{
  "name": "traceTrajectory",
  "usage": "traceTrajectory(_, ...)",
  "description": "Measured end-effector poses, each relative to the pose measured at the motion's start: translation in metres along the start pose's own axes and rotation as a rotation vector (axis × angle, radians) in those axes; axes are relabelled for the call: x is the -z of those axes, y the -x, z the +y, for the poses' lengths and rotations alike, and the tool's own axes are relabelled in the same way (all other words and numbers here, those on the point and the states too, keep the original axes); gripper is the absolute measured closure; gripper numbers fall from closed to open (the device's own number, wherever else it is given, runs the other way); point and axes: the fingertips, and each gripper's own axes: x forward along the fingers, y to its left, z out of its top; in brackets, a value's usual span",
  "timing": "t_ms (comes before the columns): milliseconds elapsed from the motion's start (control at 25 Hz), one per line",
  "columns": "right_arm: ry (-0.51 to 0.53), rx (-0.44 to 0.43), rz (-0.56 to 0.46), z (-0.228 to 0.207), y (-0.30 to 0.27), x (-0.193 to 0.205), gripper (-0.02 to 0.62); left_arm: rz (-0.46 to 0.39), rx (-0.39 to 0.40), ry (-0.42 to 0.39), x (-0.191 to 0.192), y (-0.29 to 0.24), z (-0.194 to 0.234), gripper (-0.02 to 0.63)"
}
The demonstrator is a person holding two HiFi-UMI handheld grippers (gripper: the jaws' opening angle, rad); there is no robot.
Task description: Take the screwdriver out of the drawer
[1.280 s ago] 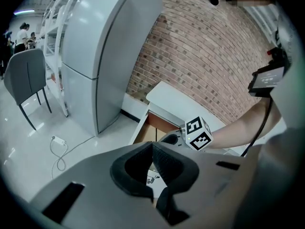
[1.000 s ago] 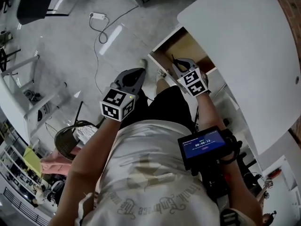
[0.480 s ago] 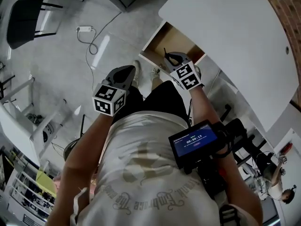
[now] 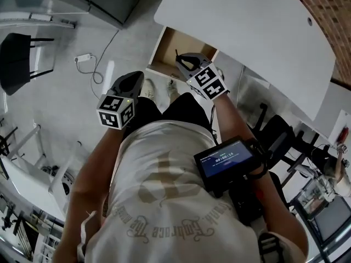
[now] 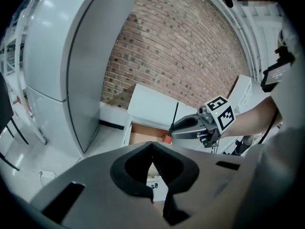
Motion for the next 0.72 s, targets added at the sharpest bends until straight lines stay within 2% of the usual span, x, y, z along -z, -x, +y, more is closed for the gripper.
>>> traceTrajectory(480,-0.186,0.106,-0.162,-0.030,0.032,-0.036,0.528,0.019,0.119,-0.098,-0.037,-0.030,-0.004,0.584)
traceTrajectory(720,-0.236,0.162,-0.220,-0.028,0.057,-0.044,0.528,0.014,0.181,-0.162,-0.054,-0.028,-0.021,0.584)
